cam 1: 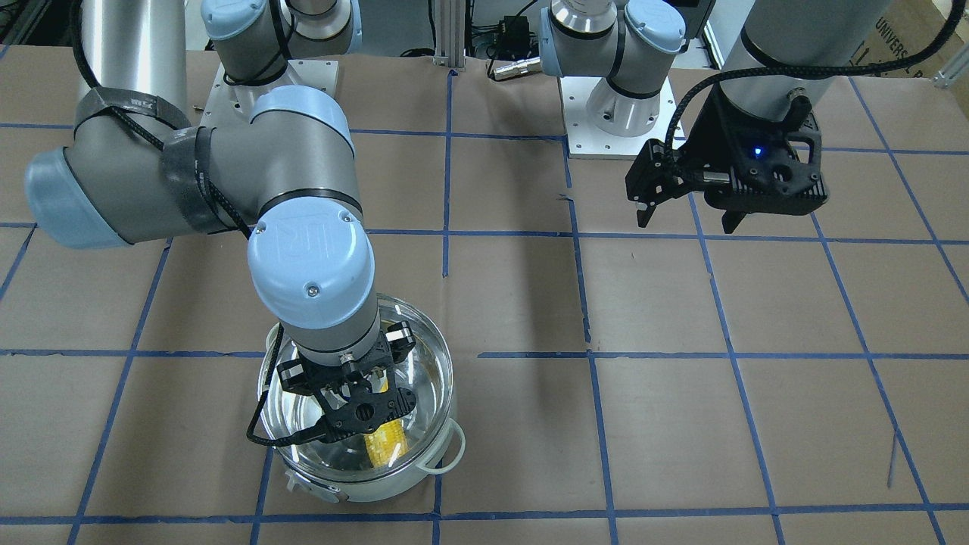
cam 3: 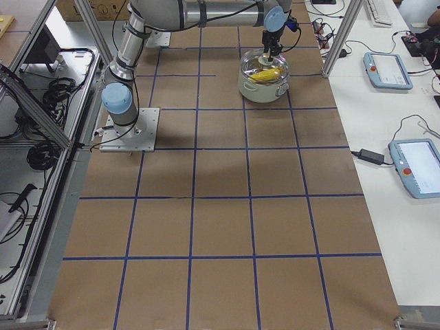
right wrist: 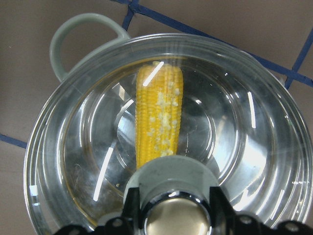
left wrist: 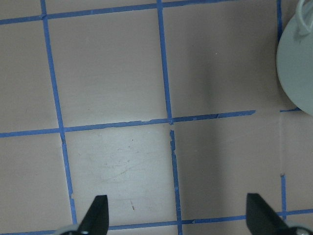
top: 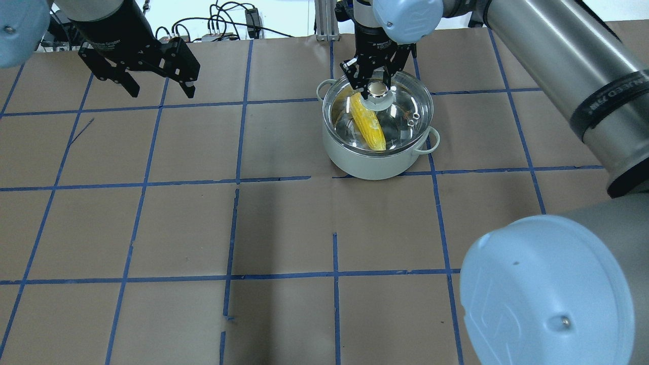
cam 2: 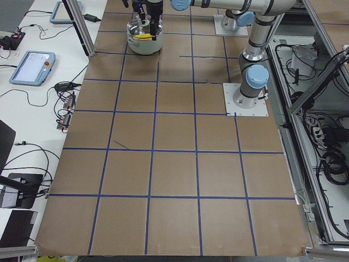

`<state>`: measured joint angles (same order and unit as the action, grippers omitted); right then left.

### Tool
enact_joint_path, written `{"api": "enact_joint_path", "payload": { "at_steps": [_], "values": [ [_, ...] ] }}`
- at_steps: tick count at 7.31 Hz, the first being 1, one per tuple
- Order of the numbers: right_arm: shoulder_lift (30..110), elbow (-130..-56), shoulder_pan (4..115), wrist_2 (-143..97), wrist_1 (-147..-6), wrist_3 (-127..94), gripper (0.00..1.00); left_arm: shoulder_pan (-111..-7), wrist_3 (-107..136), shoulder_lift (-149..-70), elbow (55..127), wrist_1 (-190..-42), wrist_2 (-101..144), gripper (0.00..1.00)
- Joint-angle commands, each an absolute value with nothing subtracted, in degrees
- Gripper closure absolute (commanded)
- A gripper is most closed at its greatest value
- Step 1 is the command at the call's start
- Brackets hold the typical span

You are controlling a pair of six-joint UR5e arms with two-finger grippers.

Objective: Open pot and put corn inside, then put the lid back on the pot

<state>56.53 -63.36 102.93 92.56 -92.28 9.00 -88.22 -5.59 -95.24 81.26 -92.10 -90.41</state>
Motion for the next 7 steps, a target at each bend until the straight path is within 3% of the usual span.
{"api": "enact_joint_path", "payload": {
  "at_steps": [1, 7],
  "values": [
    [56.2, -63.3, 102.9, 92.5, -92.4, 9.1, 0.57, -87.2, -5.8, -93.7, 82.4, -93.3, -90.5, 0.00],
    [56.2, -63.1, 102.9, 92.5, -93.1, 9.1, 0.57, -87.2, -5.7, -93.8, 82.4, -93.0, -90.5, 0.00]
  ]
}}
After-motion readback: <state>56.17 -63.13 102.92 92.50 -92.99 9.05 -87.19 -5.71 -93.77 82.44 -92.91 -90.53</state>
